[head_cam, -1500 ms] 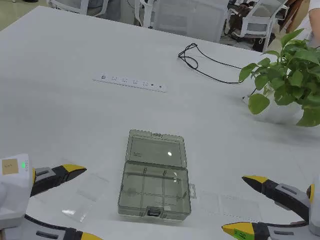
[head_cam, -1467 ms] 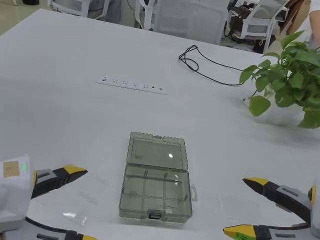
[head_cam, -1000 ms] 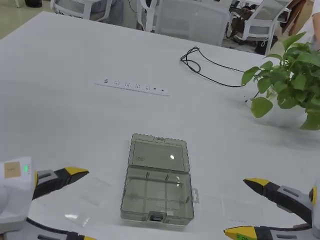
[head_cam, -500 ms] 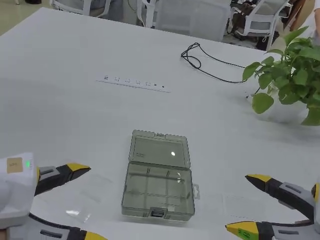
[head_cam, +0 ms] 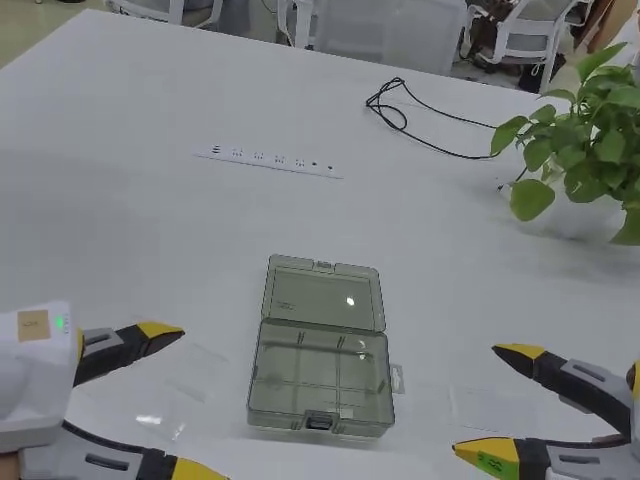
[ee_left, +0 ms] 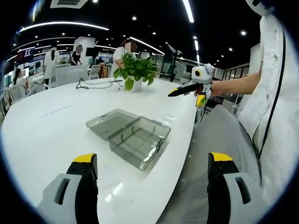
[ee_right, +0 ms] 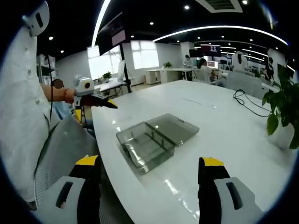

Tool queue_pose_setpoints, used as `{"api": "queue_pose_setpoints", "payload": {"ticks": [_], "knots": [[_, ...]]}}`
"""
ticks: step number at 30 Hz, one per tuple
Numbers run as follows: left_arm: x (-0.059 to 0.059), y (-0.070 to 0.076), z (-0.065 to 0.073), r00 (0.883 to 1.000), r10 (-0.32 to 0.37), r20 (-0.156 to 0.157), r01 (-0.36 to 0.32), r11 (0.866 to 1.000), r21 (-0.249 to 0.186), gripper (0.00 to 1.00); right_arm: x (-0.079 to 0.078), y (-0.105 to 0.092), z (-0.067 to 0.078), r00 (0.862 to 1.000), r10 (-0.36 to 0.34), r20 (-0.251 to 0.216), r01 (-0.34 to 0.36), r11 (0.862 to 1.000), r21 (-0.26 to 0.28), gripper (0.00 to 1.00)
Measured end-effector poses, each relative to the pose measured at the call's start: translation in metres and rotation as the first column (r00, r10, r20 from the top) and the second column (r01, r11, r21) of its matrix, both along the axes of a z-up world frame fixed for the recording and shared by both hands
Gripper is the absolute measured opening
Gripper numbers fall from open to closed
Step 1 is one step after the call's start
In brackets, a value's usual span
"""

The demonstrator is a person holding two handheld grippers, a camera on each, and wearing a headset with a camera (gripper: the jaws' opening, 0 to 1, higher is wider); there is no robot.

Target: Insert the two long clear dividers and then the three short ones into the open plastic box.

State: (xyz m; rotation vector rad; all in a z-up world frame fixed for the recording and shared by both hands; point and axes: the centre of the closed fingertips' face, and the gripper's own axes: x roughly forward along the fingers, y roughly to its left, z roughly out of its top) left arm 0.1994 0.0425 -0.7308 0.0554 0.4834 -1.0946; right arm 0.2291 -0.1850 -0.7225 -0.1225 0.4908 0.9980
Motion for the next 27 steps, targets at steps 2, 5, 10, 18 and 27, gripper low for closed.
{"api": "queue_pose_setpoints", "payload": {"ticks": [2,5,10,18,27], "knots": [[0.0002,-0.0003,-0.0002,1.000,-0.003,0.000,0.003,1.000,0.002,1.00,0.0001,0.0000,-0.0005,1.000,0.001,-0.001,-0.001,1.000,-0.001,0.87],[0.0006,-0.0008,-0.0001,1.000,-0.004,-0.001,0.004,1.000,0.001,1.00,0.0003,-0.0002,-0.0012,1.000,0.000,-0.004,0.000,1.000,-0.001,0.87],[0.0015,-0.0014,-0.0017,1.000,-0.006,-0.006,0.006,1.000,-0.002,1.00,-0.0003,0.0005,-0.0024,1.000,0.001,-0.013,-0.001,1.000,-0.003,0.86],[0.0037,-0.0004,-0.0031,1.000,-0.002,-0.011,0.002,1.000,-0.005,1.00,0.0016,-0.0006,-0.0030,1.000,0.000,-0.018,0.000,1.000,-0.005,0.86],[0.0069,0.0001,-0.0035,1.000,0.002,-0.015,-0.002,1.000,-0.004,1.00,0.0067,-0.0001,-0.0006,1.000,0.002,-0.015,-0.002,1.000,-0.007,0.85]]}}
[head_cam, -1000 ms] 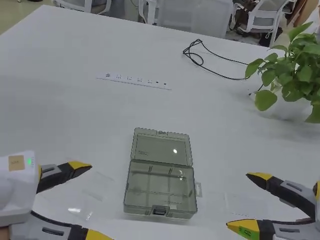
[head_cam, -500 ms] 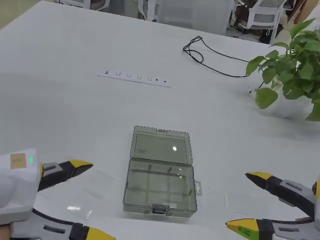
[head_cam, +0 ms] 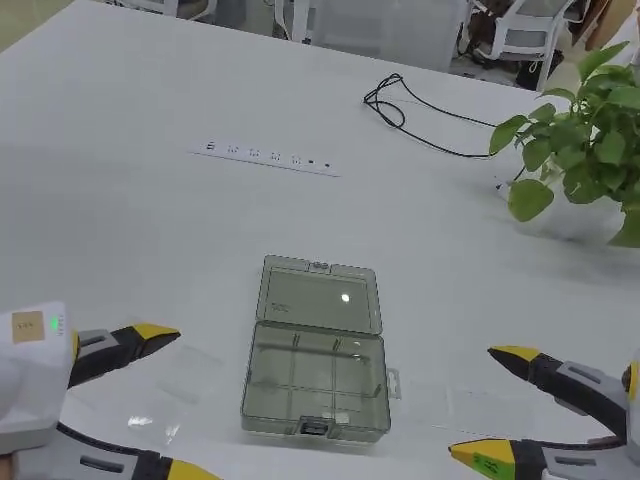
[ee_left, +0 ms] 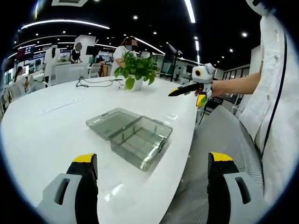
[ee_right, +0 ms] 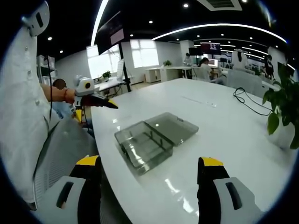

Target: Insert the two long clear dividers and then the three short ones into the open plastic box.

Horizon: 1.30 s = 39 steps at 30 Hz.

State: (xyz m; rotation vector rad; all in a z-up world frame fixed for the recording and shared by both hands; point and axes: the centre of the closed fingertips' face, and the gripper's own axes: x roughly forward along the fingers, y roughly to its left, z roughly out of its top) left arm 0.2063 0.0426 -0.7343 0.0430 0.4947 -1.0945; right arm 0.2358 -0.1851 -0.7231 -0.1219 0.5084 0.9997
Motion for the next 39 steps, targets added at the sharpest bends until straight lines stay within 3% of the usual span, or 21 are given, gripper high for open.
{"api": "queue_pose_setpoints", "payload": {"ticks": [20,33,37,39], "knots": [[0.009,0.008,-0.001,1.000,0.017,-0.012,-0.017,1.000,0.016,1.00,0.007,-0.001,0.001,1.000,-0.015,0.009,0.015,1.000,0.019,0.85],[0.032,0.044,-0.005,0.993,0.117,-0.017,-0.115,0.991,0.070,0.97,0.009,0.000,-0.001,1.000,-0.025,0.005,0.024,0.999,0.038,0.85],[0.039,0.055,-0.010,0.988,0.152,-0.031,-0.148,0.984,0.095,0.95,0.010,0.001,-0.002,1.000,-0.028,0.003,0.028,0.999,0.043,0.84],[0.042,0.063,-0.016,0.983,0.178,-0.052,-0.170,0.977,0.125,0.91,0.010,0.001,-0.002,1.000,-0.028,0.002,0.028,0.999,0.045,0.84]]}}
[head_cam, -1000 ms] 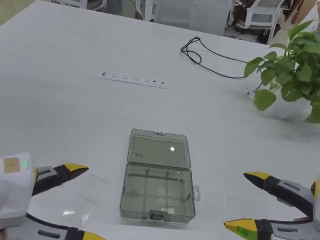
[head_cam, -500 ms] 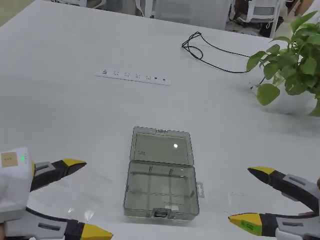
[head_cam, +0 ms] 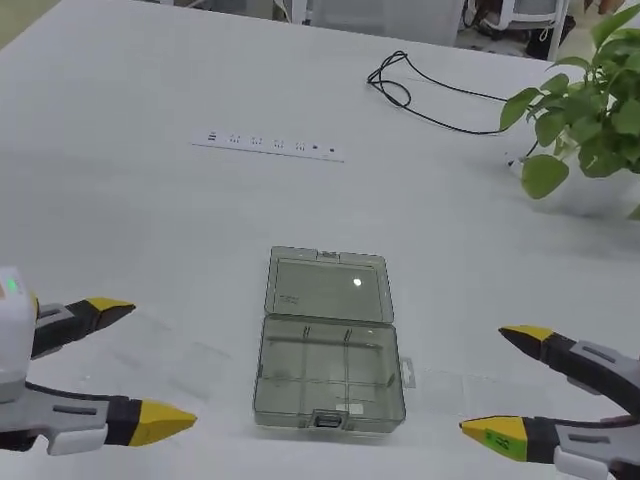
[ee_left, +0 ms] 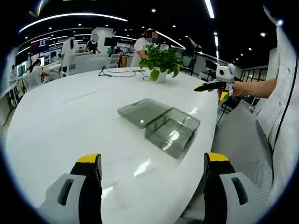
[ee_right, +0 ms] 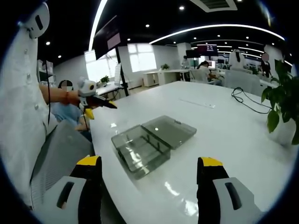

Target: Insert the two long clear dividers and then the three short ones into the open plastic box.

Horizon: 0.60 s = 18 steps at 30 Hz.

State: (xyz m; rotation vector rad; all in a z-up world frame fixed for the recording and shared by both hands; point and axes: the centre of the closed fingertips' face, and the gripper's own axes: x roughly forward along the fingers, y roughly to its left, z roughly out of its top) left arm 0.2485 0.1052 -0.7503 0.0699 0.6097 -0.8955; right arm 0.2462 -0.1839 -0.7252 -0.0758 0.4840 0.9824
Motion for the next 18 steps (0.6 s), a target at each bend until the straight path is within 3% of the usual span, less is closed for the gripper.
{"api": "queue_pose_setpoints", "payload": {"ticks": [4,8,14,18], "knots": [[0.007,0.011,-0.007,0.998,0.049,-0.033,-0.048,0.999,0.017,0.88,0.001,0.001,0.000,1.000,0.000,-0.001,0.000,1.000,0.004,0.84],[0.011,0.021,-0.014,0.996,0.082,-0.045,-0.080,0.996,0.047,0.83,0.002,0.000,0.000,1.000,-0.001,-0.004,0.001,1.000,0.004,0.84],[0.015,0.035,-0.028,0.984,0.147,-0.104,-0.138,0.987,0.085,0.75,0.004,-0.001,0.000,1.000,-0.004,-0.004,0.004,1.000,0.007,0.83],[0.016,0.042,-0.038,0.974,0.178,-0.142,-0.158,0.977,0.140,0.68,0.004,0.000,-0.001,1.000,-0.003,-0.007,0.003,1.000,0.008,0.83]]}}
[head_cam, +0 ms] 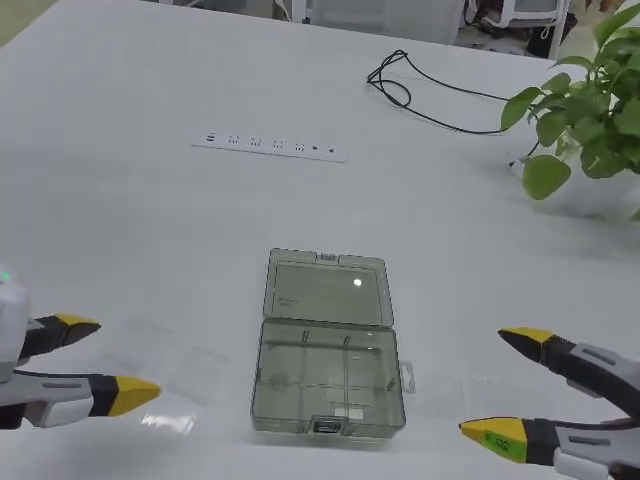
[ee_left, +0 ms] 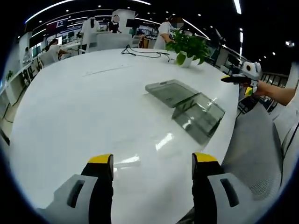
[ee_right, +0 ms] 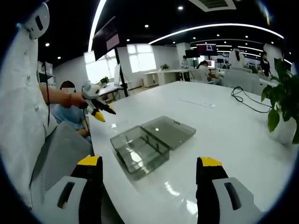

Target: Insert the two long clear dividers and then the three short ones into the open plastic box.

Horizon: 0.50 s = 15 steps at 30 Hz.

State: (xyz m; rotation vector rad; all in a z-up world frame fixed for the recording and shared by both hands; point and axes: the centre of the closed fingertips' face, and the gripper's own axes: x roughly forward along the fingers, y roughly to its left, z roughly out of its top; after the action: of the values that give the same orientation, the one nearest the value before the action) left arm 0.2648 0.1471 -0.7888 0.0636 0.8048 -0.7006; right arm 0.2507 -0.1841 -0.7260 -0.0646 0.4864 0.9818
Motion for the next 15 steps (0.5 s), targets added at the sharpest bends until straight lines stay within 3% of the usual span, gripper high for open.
{"api": "queue_pose_setpoints", "payload": {"ticks": [1,3,7,9,14,15], "knots": [[0.000,0.004,-0.004,1.000,0.013,-0.022,-0.012,1.000,0.020,0.66,0.000,0.000,0.000,1.000,0.001,0.000,-0.001,1.000,0.002,0.83],[0.001,0.004,-0.007,0.999,0.016,-0.032,-0.015,1.000,0.025,0.65,0.001,0.000,0.000,1.000,0.002,0.001,-0.002,1.000,0.002,0.83],[0.000,0.016,-0.018,0.995,0.052,-0.088,-0.044,0.995,0.093,0.59,0.003,0.000,0.000,1.000,0.001,0.000,-0.001,1.000,0.006,0.83],[0.001,0.016,-0.022,0.995,0.048,-0.093,-0.038,0.994,0.102,0.55,0.003,0.000,-0.001,1.000,0.002,-0.002,-0.002,1.000,0.007,0.82],[-0.004,0.023,-0.035,0.986,0.068,-0.152,-0.042,0.985,0.169,0.55,0.004,0.002,-0.002,1.000,0.001,-0.004,-0.001,1.000,0.012,0.82],[-0.004,0.022,-0.037,0.986,0.064,-0.151,-0.037,0.984,0.175,0.54,0.004,0.002,-0.002,1.000,0.001,-0.004,-0.001,1.000,0.015,0.82]]}}
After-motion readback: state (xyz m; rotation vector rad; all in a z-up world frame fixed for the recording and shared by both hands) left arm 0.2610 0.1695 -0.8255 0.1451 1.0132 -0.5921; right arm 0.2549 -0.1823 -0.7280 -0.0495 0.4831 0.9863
